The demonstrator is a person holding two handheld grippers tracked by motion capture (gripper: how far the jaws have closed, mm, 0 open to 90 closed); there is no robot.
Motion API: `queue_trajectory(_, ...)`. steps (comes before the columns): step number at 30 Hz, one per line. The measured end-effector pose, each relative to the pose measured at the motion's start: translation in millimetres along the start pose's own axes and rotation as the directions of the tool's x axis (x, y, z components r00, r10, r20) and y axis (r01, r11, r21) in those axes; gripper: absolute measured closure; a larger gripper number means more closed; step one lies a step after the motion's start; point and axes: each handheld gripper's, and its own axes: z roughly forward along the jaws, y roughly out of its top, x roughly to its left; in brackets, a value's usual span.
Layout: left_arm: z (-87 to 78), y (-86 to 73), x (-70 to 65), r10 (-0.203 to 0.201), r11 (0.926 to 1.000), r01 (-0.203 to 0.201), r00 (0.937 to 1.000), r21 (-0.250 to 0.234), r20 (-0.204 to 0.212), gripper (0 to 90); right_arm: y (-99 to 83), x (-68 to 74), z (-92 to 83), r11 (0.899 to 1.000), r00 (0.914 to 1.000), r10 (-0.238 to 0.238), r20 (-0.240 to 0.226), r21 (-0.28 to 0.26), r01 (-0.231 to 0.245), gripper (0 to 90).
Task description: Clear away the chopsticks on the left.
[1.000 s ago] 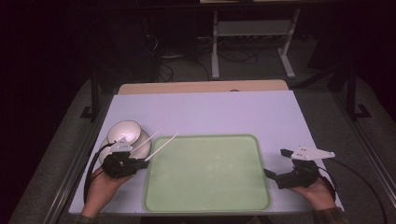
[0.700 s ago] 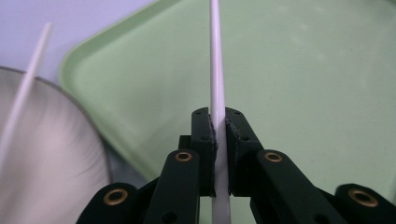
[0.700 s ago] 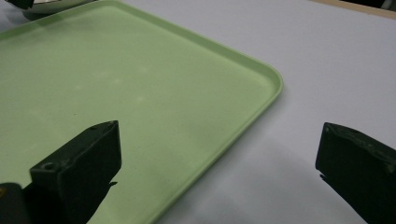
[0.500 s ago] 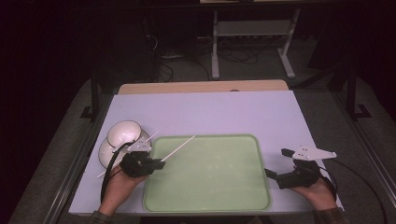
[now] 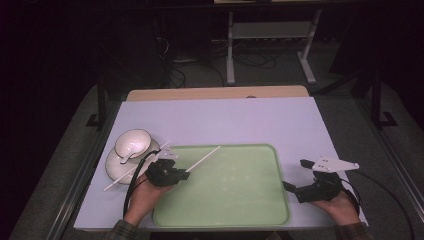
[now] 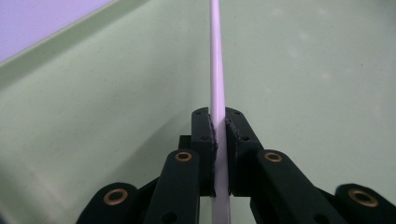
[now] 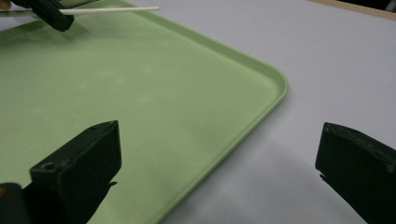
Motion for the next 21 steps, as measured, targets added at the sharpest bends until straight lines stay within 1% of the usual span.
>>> queue_trajectory(4,9.7,4.6,-1.4,-0.013,0.9997,0.014,0.9999,0.018,-0.010,83.2,0.0,0.1,-0.6,1.000,1.0000,0.000,0.001,-0.003,0.000,0.0)
queue_trajectory(5,11.4,5.3,-1.8,-0.020,0.9997,0.020,0.9997,0.016,-0.013,83.2,-0.1,0.0,-0.8,1.000,1.0000,0.001,0.001,-0.004,-0.001,0.0)
queue_trajectory(7,13.4,6.3,-2.4,-0.018,0.9996,0.019,0.9997,0.020,-0.014,83.2,-0.1,-0.2,-1.3,1.000,1.0000,0.003,0.002,-0.006,-0.003,0.0)
queue_trajectory(10,14.0,5.6,-2.2,-0.019,0.9993,0.019,0.9997,0.031,-0.018,83.1,-0.2,-0.2,-1.5,1.000,1.0000,0.002,0.001,-0.006,-0.002,0.0)
queue_trajectory(21,15.7,3.9,-0.6,-0.024,0.9988,0.025,0.9994,0.042,-0.025,83.1,-0.5,-0.5,-2.2,1.000,1.0000,0.003,0.003,-0.006,-0.003,0.0)
